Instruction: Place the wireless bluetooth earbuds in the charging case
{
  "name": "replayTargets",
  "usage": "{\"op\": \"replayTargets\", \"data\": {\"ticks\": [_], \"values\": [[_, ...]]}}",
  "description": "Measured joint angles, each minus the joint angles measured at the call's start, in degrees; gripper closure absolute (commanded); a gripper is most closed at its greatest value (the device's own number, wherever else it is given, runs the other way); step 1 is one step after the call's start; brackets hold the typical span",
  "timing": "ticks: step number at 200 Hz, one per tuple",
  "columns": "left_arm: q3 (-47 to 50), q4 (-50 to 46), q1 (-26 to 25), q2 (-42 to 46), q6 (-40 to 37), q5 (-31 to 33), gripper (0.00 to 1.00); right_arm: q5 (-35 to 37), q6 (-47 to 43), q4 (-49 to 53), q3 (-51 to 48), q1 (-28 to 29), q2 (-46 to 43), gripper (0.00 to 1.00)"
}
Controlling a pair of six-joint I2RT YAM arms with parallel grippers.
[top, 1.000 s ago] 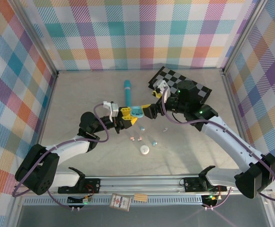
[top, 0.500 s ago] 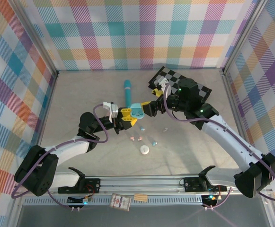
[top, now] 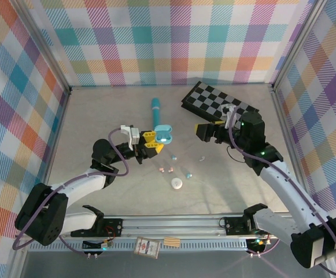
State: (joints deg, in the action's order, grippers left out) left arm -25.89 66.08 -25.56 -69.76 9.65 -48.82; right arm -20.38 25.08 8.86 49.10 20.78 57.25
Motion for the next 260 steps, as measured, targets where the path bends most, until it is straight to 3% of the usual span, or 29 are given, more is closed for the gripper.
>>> {"op": "replayTargets", "data": {"ticks": [71, 143, 197, 260], "values": [[1.0, 0.3, 2.3, 0.9, 0.2, 0.5, 0.7, 2.2, 1.2, 10.7, -2.5, 0.9, 7.0, 0.1], [4.4, 2.8, 11.7, 1.2, 2.4, 2.5, 0.7, 17.2, -5.8, 14.7, 1.4, 15.8, 20.7, 0.14], [4.8, 3.9, 17.4, 1.4, 3.2, 3.5, 0.7, 27.8, -9.8, 14.2, 7.5, 23.9, 31.7, 0.32], [4.8, 6.3, 19.0, 1.4, 4.8, 3.5, 0.7, 30.7, -10.1, 13.1, 14.7, 26.6, 42.9, 0.49]]}}
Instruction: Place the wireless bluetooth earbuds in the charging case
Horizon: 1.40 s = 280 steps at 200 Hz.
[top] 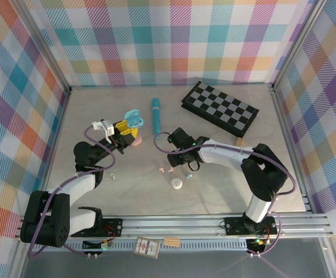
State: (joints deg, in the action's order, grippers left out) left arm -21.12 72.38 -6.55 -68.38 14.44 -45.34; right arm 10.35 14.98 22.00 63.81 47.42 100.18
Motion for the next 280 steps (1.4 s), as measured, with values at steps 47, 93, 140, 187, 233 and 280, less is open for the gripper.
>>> {"op": "replayTargets", "data": {"ticks": [47, 93, 140, 187, 233, 280], "values": [[0.1, 0.0, 0.0, 0.0, 0.5, 0.0, 0.7, 1.0, 1.0, 0.2, 3.7, 0.2, 4.7, 0.54], [0.1, 0.0, 0.0, 0.0, 0.6, 0.0, 0.7, 1.4, 1.0, 0.3, 6.0, 0.2, 8.3, 0.62], [0.1, 0.0, 0.3, 0.0, 0.6, 0.0, 0.7, 1.6, 1.0, 0.5, 8.2, 0.2, 10.8, 0.69], [0.1, 0.0, 0.3, 0.0, 0.8, -0.2, 0.7, 1.7, 1.0, 1.0, 8.7, 0.2, 12.0, 0.76], [0.1, 0.0, 0.3, 0.0, 0.8, -0.7, 0.7, 1.8, 1.0, 1.2, 8.8, 0.2, 12.0, 0.82], [0.1, 0.0, 0.3, 0.0, 0.8, -1.6, 0.7, 1.2, 2.4, 2.1, 8.8, 0.2, 10.7, 0.82]]}}
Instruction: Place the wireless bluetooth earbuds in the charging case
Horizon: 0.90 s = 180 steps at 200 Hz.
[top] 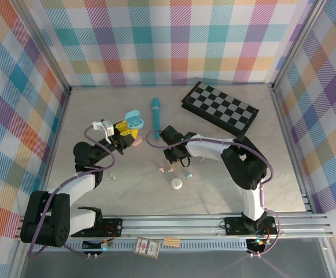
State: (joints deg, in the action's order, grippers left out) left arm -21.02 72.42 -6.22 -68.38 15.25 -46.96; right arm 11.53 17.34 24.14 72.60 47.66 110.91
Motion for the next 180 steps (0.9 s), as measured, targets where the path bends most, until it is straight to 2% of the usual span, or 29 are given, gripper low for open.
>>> {"op": "replayTargets", "data": {"ticks": [64, 94, 124, 180], "values": [[0.0, 0.0, -0.5, 0.0, 0.0, -0.1, 0.7, -3.3, 4.0, -0.3, -5.7, -0.6, -17.0, 0.8], [-0.1, -1.4, -1.9, 0.7, -1.4, -0.1, 0.7, -11.7, 7.2, -3.4, -9.4, -3.2, -26.4, 0.8], [-1.7, -7.1, -5.1, 2.7, -6.0, 0.4, 0.7, -20.2, 10.8, -7.9, -11.3, -6.5, -33.2, 0.79], [-4.9, -15.3, -12.9, 3.6, -14.0, 4.5, 0.71, -34.8, 17.8, -20.8, -12.5, -8.5, -37.8, 0.79]]}}
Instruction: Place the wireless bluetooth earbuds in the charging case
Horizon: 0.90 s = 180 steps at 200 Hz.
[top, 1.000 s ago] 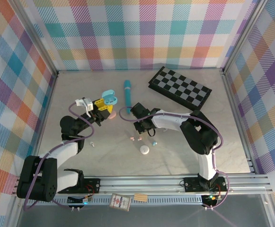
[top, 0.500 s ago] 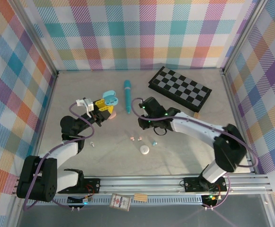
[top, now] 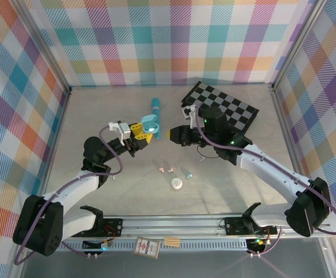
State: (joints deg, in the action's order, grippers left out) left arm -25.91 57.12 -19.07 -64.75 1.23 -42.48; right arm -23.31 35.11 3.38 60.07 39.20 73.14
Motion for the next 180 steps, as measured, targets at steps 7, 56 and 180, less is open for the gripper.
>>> {"op": "replayTargets", "data": {"ticks": [7, 56, 180], "values": [[-0.1, -0.3, -0.7, -0.1, -0.8, 0.7, 0.71, -1.3, 0.6, -1.3, 0.0, -0.1, 0.0, 0.79], [-1.1, -3.8, -5.2, -1.6, -5.7, 4.9, 0.71, -6.3, 2.1, -3.5, 3.3, -0.3, 1.0, 0.79], [-3.7, -3.7, -8.8, -5.6, -8.2, 7.5, 0.71, -6.7, 4.8, -3.2, 7.9, -0.2, 6.4, 0.79]]}}
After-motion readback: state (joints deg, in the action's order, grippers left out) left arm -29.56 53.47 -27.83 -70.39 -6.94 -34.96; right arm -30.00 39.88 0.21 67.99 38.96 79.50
